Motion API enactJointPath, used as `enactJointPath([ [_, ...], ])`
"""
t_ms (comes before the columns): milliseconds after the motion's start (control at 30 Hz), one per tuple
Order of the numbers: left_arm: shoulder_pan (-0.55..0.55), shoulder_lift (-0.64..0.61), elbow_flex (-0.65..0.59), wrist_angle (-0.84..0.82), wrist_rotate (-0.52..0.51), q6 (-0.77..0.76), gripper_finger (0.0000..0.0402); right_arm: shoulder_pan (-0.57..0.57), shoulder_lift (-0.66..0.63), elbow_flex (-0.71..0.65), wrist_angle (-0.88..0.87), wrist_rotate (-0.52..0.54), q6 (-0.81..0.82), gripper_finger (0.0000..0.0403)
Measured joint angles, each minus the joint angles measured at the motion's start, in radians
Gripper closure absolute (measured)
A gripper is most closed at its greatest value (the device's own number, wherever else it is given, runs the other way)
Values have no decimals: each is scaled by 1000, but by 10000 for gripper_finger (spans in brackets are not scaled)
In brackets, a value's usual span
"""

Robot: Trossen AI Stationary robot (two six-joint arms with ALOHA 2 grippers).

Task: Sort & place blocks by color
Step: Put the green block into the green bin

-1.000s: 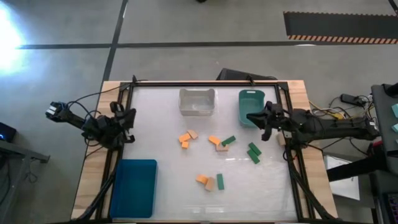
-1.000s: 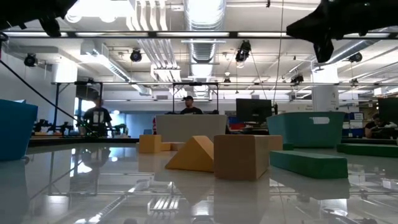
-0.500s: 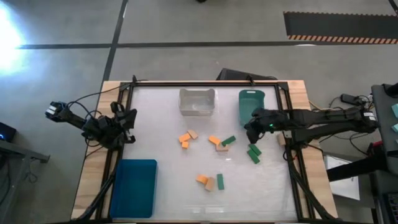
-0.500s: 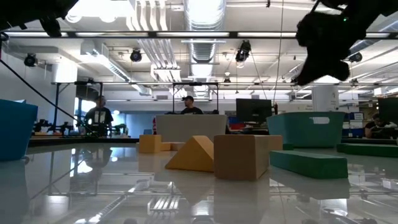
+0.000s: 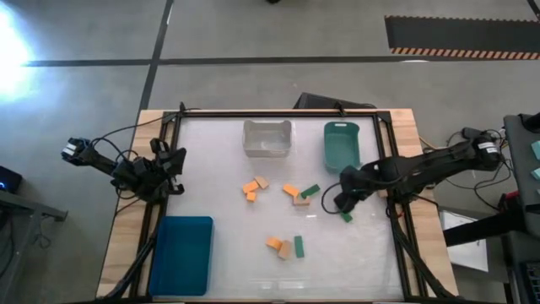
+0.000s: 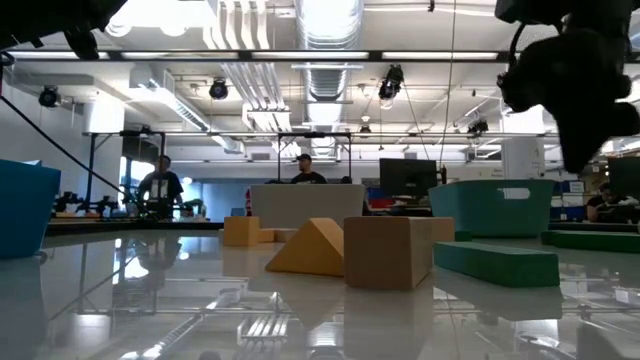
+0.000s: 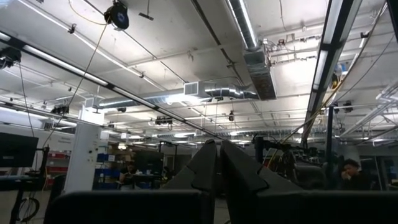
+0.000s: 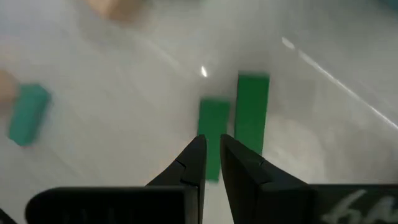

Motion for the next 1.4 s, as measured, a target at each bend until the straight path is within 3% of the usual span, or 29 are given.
enactJointPath([
  [433, 0, 0, 0, 1, -1, 0, 396, 25, 156, 0, -34, -40, 31, 362],
  [933, 0, 0, 0, 1, -3, 0, 396, 26, 303, 90, -34, -98, 81, 223],
  [1400, 0, 2, 0, 0, -3, 1, 396, 26, 475, 139, -39, -104, 80, 213],
])
